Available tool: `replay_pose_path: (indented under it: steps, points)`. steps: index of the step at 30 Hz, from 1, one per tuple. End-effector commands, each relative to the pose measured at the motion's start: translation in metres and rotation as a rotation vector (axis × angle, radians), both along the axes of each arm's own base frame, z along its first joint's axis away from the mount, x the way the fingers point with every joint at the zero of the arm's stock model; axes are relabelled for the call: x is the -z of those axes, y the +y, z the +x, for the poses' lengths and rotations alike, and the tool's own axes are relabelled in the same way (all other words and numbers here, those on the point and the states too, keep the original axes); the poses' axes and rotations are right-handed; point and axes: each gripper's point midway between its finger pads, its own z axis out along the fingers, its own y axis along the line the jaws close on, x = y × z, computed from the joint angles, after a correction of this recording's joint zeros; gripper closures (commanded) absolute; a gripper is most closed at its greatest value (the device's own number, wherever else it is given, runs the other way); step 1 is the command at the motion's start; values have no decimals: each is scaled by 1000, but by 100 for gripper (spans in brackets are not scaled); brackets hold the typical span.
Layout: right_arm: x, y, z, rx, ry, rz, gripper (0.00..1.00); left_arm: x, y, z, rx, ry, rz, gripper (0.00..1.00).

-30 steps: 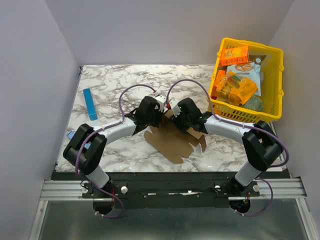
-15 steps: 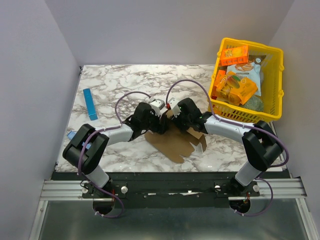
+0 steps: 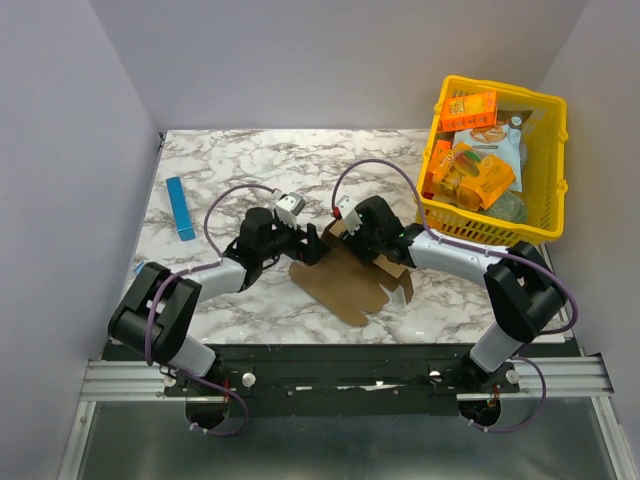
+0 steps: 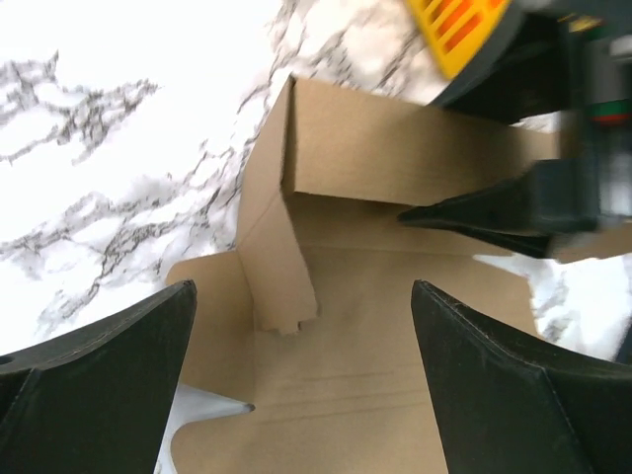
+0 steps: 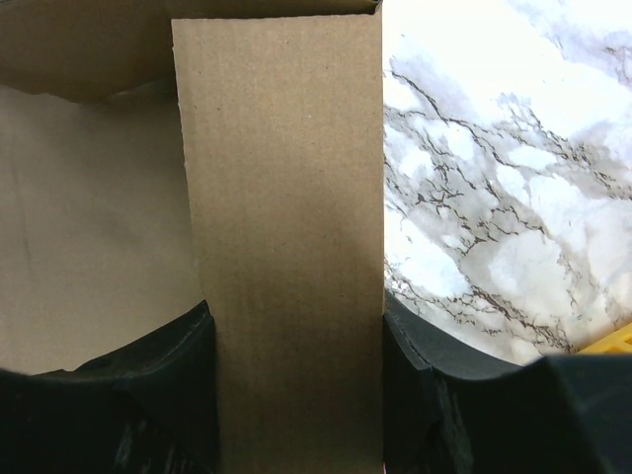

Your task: Fold the paper box

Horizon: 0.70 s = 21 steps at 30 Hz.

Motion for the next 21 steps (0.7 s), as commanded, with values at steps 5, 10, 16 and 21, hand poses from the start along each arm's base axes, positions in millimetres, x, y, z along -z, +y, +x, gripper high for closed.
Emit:
replay_pose_path:
  steps: [5,10,16,21]
  points:
    - [10,-6,-8,-5,18,-35,58,-62,21,19,-45,-209,-171,2]
    - [8,-6,-8,-7,16,-31,58,-19,44,35,-186,-141,-26,7]
    - [8,-3,-8,-12,21,-22,58,17,49,44,-207,-80,100,13]
    - [6,-1,-9,-17,25,-12,58,31,27,39,-133,-88,160,14]
